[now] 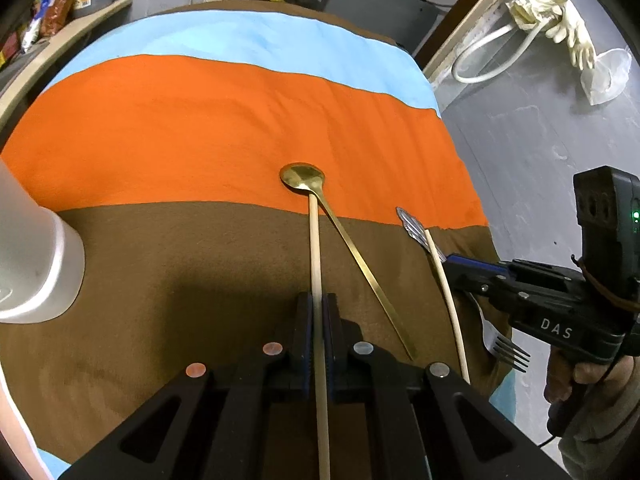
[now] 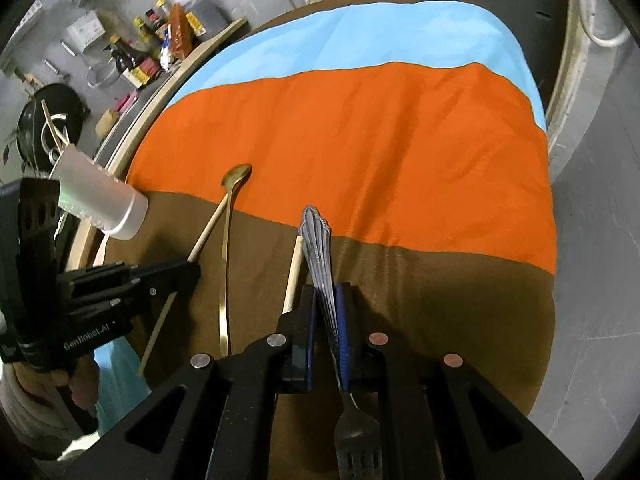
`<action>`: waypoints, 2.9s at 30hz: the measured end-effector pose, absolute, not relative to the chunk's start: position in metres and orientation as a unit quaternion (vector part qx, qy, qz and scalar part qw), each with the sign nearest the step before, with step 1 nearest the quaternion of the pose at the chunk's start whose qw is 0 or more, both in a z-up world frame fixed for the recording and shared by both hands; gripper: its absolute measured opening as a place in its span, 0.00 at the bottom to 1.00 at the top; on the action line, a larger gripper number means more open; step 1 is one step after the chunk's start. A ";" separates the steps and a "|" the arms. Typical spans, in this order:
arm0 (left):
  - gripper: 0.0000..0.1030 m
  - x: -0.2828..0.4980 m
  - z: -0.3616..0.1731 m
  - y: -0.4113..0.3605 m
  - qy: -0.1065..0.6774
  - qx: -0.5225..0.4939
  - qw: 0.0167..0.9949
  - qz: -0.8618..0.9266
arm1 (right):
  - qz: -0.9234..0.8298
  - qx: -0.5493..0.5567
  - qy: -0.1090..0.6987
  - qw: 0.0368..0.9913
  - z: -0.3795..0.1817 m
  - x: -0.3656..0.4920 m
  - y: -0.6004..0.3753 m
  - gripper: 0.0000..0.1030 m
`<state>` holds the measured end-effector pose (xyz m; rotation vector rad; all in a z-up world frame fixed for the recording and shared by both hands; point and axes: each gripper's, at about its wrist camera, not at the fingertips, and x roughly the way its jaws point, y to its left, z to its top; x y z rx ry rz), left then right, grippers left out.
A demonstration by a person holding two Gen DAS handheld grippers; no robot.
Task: Organize utensils
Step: 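Lift the fork with the right gripper while the left lifts the chopstick toward the basket, then carry the fork with the right gripper while the left carries the chopstick over the white basket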
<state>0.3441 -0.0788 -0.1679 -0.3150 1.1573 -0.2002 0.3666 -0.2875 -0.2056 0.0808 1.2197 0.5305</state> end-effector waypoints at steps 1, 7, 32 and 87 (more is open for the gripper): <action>0.05 0.346 -0.168 -0.078 0.549 -0.152 0.816 -0.096 | 0.247 0.036 0.567 0.785 -0.206 0.368 -0.288 0.09; 0.05 0.360 -0.170 -0.079 0.577 -0.163 0.794 -0.101 | 0.253 0.010 0.580 0.774 -0.204 0.375 -0.282 0.09; 0.05 0.274 -0.104 -0.068 0.392 -0.207 0.887 -0.132 | 0.218 0.157 0.428 0.863 -0.160 0.300 -0.320 0.02; 0.05 0.276 -0.029 0.232 0.088 -0.307 0.948 0.014 | 0.299 0.110 0.137 0.938 0.022 0.289 -0.086 0.02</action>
